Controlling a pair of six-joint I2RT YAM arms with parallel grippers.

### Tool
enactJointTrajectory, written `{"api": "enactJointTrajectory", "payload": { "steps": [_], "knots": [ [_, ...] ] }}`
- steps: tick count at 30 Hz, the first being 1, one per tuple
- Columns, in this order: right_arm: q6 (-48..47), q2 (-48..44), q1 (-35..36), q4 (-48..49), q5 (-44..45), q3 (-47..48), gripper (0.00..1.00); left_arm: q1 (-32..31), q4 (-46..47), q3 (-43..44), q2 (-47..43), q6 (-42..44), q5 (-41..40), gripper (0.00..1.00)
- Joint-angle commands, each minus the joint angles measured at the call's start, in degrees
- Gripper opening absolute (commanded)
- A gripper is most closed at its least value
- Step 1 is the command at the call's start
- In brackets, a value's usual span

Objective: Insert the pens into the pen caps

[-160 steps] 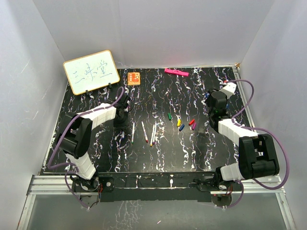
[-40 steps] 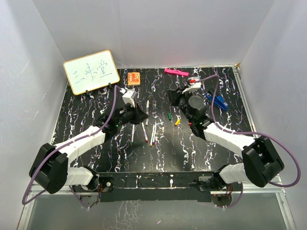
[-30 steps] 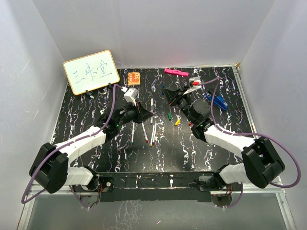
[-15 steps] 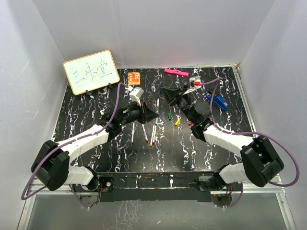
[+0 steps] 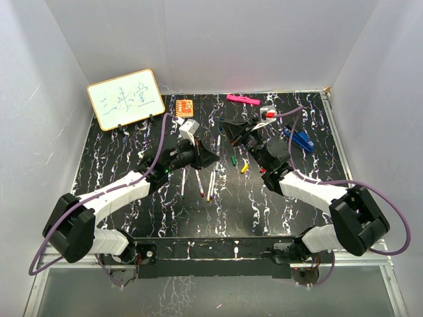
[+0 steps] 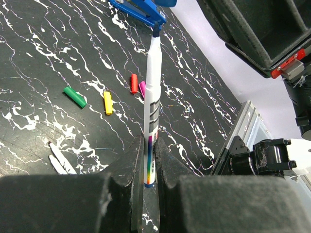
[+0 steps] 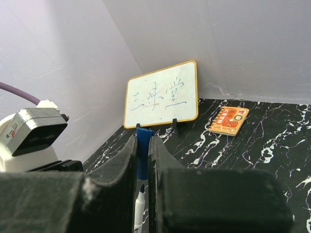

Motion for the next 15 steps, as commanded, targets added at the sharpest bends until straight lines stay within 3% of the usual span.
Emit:
{"api": "enactJointTrajectory", "payload": {
  "steps": [1, 15],
  "knots": [
    [0.35, -0.02, -0.09, 2.98, -0.55, -0.47, 0.0, -0.39, 1.52, 1.94, -1.1, 0.99, -0.27, 0.0],
    [2.2, 0.88, -0.08, 4.35, -0.94, -0.77, 0.0, -0.53, 1.79, 2.29, -0.15, 0.82, -0.11, 0.0]
  ]
}}
